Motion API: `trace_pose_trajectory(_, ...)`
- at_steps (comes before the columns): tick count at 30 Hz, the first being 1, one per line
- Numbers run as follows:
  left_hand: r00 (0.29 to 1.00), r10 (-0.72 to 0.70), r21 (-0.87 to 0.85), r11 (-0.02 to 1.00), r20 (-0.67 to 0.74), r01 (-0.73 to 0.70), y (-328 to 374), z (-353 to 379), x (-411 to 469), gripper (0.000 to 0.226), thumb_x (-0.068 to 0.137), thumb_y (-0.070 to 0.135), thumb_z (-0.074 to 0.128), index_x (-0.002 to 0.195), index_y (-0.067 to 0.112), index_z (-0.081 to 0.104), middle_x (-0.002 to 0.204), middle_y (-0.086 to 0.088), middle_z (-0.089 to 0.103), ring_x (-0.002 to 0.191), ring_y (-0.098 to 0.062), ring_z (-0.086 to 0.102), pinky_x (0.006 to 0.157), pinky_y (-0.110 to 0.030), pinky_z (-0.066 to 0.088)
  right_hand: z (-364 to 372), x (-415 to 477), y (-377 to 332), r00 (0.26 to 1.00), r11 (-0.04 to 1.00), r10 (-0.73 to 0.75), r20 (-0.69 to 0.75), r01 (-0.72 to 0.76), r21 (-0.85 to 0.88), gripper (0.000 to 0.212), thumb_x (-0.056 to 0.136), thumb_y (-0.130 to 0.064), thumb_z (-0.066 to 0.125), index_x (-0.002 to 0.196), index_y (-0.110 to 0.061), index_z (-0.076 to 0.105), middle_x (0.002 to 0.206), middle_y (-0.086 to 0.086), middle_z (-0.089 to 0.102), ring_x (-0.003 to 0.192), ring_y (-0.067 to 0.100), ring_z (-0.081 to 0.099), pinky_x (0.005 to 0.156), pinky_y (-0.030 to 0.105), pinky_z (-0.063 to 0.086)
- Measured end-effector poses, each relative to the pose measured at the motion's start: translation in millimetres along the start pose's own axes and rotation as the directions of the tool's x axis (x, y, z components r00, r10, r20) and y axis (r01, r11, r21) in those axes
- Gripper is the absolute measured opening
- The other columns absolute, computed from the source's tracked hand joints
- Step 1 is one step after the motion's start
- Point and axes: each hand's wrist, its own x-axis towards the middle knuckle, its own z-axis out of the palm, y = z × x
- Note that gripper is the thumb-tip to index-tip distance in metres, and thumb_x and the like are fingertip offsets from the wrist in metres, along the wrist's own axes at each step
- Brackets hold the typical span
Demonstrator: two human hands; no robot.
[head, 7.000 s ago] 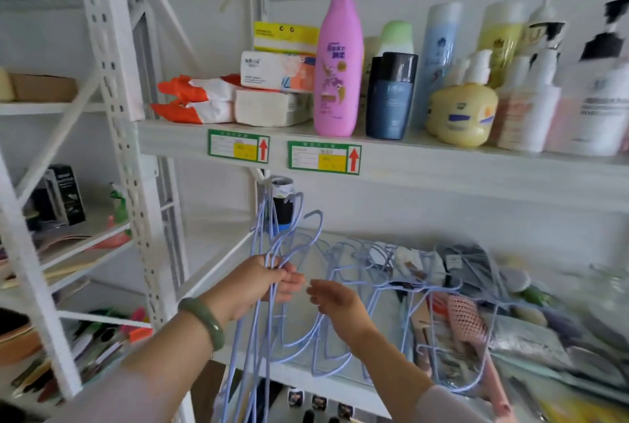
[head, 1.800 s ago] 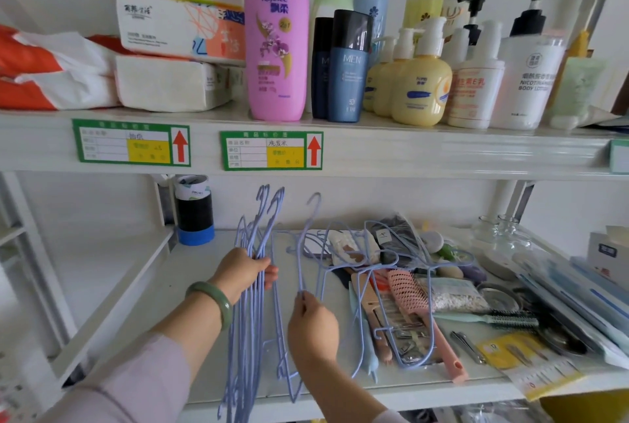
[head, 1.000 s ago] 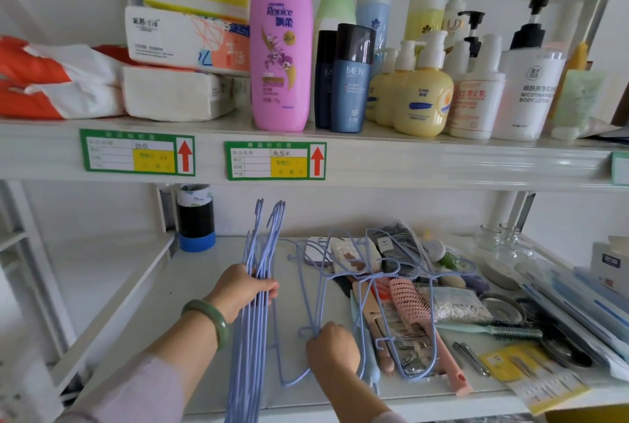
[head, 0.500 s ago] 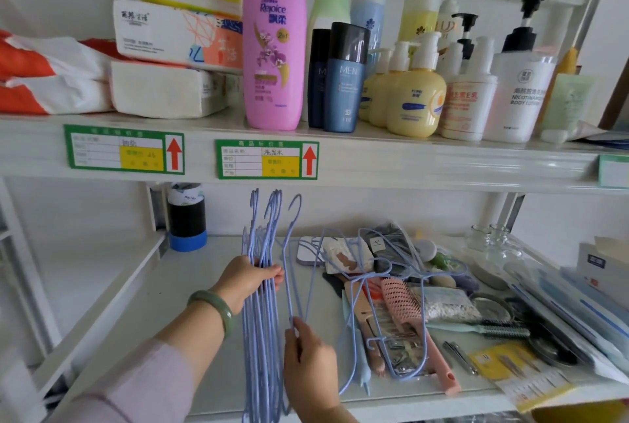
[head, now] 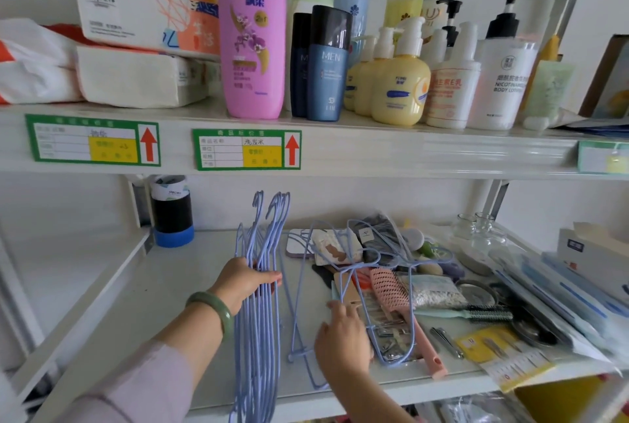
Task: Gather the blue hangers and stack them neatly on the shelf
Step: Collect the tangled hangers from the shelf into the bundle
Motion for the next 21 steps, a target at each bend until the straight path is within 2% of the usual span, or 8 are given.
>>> trace_pose_trajectory(2,1.0,-0.007,-0.031,1.0,0.021,0.007,-1.2,-0.1,1.3,0.021,0.073,0.012,0.078,0.085,-0.002,0.067,0.081,-0.014,0.076,0.071,-0.023,0.071,0.073,-0.03,0.055,-6.7,7.2,10.6,0.99,0.983,0.13,0.051,-0.122,-0.138,0.042,0.088,-0.009,0.044,0.129,-0.013,0.045,0.134,0.005,0.047,0.121,0.021,0.048,0.098,0.031,0.048)
trace_pose_trajectory(4,0.999,-0.016,-0.074,0.997,0.046,0.019,-1.8,0.7,0.8,0.013,0.073,0.008,0.077,0.079,-0.001,0.07,0.083,-0.019,0.076,0.08,-0.03,0.072,0.086,-0.038,0.055,-9.7,8.7,15.9,0.984,0.973,0.159,0.084,-0.141,-0.184,0.037,0.088,-0.004,0.044,0.123,-0.01,0.053,0.13,0.006,0.05,0.118,0.021,0.052,0.095,0.032,0.051)
trace_pose_trajectory(8,0.995,-0.028,-0.154,0.987,0.096,0.043,-3.3,2.5,2.2,0.006,0.078,0.0,0.07,0.073,0.003,0.067,0.054,-0.004,0.072,0.053,-0.015,0.069,0.07,-0.03,0.057,-6.4,13.3,19.4,0.972,0.966,0.223,0.077,-0.21,-0.152,0.033,0.086,-0.005,0.042,0.113,-0.01,0.06,0.113,0.007,0.065,0.102,0.022,0.064,0.083,0.032,0.055)
trace_pose_trajectory(11,0.991,-0.043,-0.215,0.974,0.126,0.069,-1.9,0.8,1.5,0.008,0.082,-0.003,0.065,0.074,0.0,0.066,0.052,-0.004,0.071,0.046,-0.011,0.068,0.06,-0.026,0.059,-7.2,13.8,17.5,0.97,0.97,0.244,0.01,-0.244,0.015,0.033,0.088,-0.014,0.039,0.114,-0.012,0.058,0.102,0.009,0.07,0.093,0.027,0.065,0.073,0.033,0.052)
trace_pose_trajectory(13,0.989,-0.042,-0.26,0.962,0.144,0.079,-0.3,-0.2,-0.4,0.01,0.084,-0.006,0.06,0.076,-0.003,0.066,0.054,-0.005,0.072,0.047,-0.01,0.069,0.052,-0.021,0.06,-7.1,10.3,13.6,0.981,0.978,0.186,-0.054,-0.179,0.104,0.035,0.089,-0.016,0.038,0.119,-0.015,0.056,0.097,0.011,0.071,0.084,0.029,0.064,0.064,0.029,0.044)
trace_pose_trajectory(15,0.989,-0.033,-0.268,0.961,0.144,0.071,0.5,0.6,-1.3,0.013,0.085,-0.006,0.058,0.076,-0.002,0.067,0.054,-0.004,0.072,0.046,-0.009,0.069,0.05,-0.017,0.058,-5.8,5.7,8.2,0.988,0.983,0.113,-0.106,-0.096,0.155,0.037,0.09,-0.019,0.039,0.124,-0.02,0.054,0.092,0.011,0.071,0.079,0.029,0.063,0.062,0.029,0.044)
trace_pose_trajectory(18,0.991,-0.003,-0.258,0.965,0.137,0.039,0.1,3.7,-3.3,0.013,0.085,-0.002,0.061,0.075,-0.001,0.068,0.051,-0.002,0.071,0.043,-0.007,0.067,0.048,-0.015,0.056,-0.5,-4.2,-1.7,0.992,0.978,-0.017,-0.124,0.043,0.206,0.039,0.092,-0.024,0.041,0.129,-0.023,0.052,0.089,0.011,0.072,0.082,0.03,0.066,0.062,0.029,0.045)
trace_pose_trajectory(21,0.989,0.017,-0.278,0.96,0.144,0.024,-0.8,8.6,-3.6,0.014,0.086,0.0,0.061,0.075,-0.001,0.068,0.051,-0.001,0.071,0.044,-0.007,0.066,0.05,-0.017,0.056,5.2,-18.3,-15.2,0.979,0.953,-0.156,-0.131,0.184,0.24,0.038,0.094,-0.024,0.044,0.131,-0.021,0.052,0.097,0.007,0.075,0.087,0.025,0.068,0.064,0.028,0.044)
